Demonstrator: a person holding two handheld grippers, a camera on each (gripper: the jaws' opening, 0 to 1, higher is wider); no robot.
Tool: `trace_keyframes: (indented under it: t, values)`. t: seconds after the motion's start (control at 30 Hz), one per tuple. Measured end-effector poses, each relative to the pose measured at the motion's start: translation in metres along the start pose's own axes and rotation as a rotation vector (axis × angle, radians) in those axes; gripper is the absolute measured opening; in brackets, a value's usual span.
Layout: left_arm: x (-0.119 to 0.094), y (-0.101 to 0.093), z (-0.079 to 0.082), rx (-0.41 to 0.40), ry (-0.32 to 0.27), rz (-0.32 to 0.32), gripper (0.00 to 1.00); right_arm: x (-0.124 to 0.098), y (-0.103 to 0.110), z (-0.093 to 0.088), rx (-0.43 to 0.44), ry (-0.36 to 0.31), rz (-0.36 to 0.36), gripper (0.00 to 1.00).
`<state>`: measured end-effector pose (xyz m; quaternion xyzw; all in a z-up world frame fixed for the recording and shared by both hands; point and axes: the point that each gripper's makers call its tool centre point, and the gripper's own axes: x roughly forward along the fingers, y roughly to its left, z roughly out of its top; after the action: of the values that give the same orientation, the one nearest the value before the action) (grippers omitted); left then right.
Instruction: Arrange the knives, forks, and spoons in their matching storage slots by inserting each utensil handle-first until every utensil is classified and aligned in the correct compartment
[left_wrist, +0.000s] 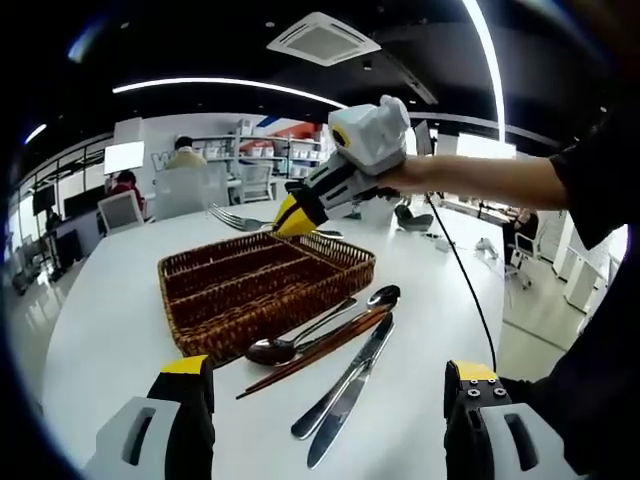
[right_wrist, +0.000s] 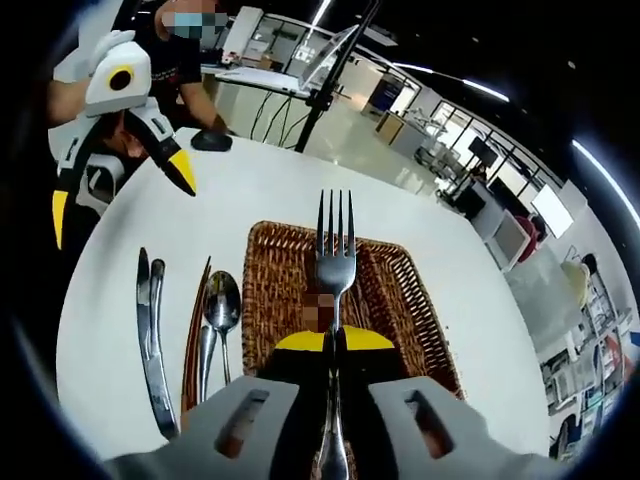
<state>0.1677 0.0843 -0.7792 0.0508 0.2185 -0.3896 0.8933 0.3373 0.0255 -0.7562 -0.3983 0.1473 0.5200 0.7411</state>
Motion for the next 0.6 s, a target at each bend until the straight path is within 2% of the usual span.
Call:
trace_keyframes:
  t: [0.27, 0.5, 0.6]
  values:
    - [-0.005, 0.003, 0.000, 0.002, 0.002, 0.018, 0.99, 0.021, -0.007, -0.003, -0.003, 0.015, 0.052, 0.01]
    - [-0.010, 0.005, -0.002, 0.004, 0.010, 0.030, 0.99, 0.035, -0.014, -0.010, 0.106, -0.002, 0.092, 0.01]
    - [-0.011, 0.006, -0.002, 0.002, 0.009, 0.033, 0.99, 0.038, -0.015, -0.015, 0.096, 0.012, 0.092, 0.01]
